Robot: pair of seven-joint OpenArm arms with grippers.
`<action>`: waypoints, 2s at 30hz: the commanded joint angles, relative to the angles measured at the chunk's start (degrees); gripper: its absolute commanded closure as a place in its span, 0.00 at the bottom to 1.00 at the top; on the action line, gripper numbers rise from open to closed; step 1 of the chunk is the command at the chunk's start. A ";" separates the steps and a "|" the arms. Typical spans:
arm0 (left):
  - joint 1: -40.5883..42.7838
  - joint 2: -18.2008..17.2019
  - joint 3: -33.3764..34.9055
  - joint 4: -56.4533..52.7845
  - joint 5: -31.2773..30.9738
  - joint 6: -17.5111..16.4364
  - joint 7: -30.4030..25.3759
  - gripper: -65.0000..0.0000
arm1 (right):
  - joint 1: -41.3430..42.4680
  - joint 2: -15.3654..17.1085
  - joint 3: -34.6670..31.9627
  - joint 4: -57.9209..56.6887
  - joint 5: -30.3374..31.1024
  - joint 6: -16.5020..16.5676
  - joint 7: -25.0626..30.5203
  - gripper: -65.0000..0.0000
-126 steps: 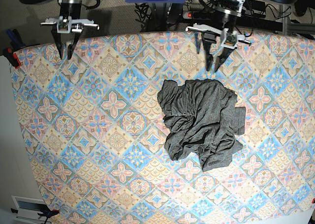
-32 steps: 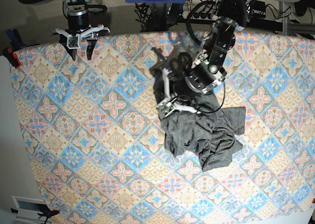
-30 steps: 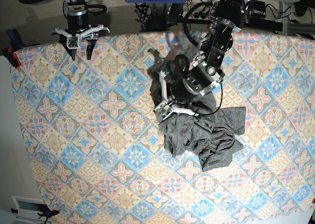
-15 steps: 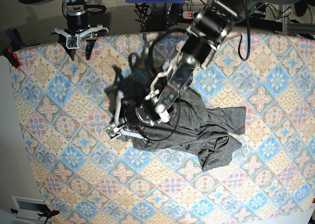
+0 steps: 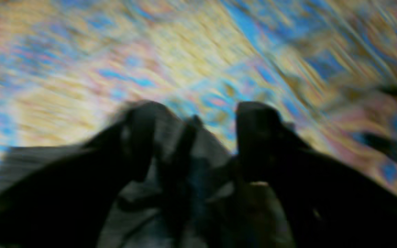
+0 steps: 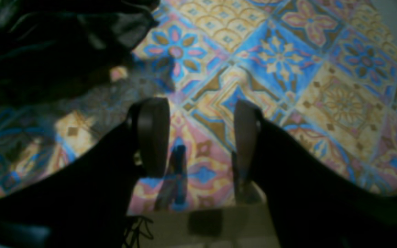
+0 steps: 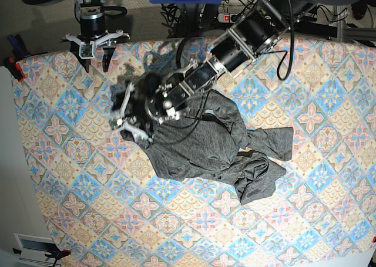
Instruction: Layout the t-shirt on the table in an organized manner, then fold the t-shirt properly
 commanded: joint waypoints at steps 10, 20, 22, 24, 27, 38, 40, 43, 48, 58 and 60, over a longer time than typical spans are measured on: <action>6.10 -5.40 -5.85 19.23 -0.67 0.24 -1.63 0.39 | -0.44 0.20 0.23 0.86 0.12 -0.30 1.25 0.56; 19.99 -17.09 -23.88 34.00 -1.02 0.07 -1.28 0.39 | -0.44 0.20 0.14 0.86 0.12 -0.30 1.16 0.56; 22.01 -18.50 -26.16 35.84 -1.02 -0.02 0.48 0.39 | -0.44 0.29 -0.30 0.94 0.12 -0.30 1.08 0.56; 24.47 -18.94 -29.50 38.13 -1.02 -0.02 2.68 0.39 | 0.08 0.29 -0.30 1.03 0.12 -0.21 1.08 0.56; 27.46 -19.02 -34.25 39.98 -1.02 -0.11 4.44 0.39 | 3.25 0.29 -0.39 1.38 0.12 -0.21 0.99 0.56; 34.41 -18.94 -45.24 40.24 -1.02 -8.20 4.70 0.39 | 8.70 0.29 -0.39 1.56 0.03 2.34 -5.69 0.56; 34.93 -18.94 -46.82 40.24 -1.02 -8.81 4.53 0.39 | 8.96 0.29 -0.39 1.56 0.03 3.04 -5.69 0.56; 35.64 -18.94 -49.11 40.24 -1.02 -9.78 4.70 0.39 | 10.19 0.29 -0.74 1.56 0.03 3.04 -5.78 0.56; 35.64 -18.94 -51.04 40.24 -0.67 -11.89 4.70 0.39 | 13.09 0.37 -4.69 1.56 0.03 3.13 -9.21 0.56; 35.81 -19.02 -51.39 40.24 -0.58 -11.89 4.70 0.39 | 17.23 2.92 -9.97 1.56 -0.05 3.13 -12.81 0.56; 35.81 -19.02 -51.39 40.15 -0.58 -11.89 4.70 0.39 | 18.54 3.10 -10.23 1.56 -0.05 3.13 -14.92 0.56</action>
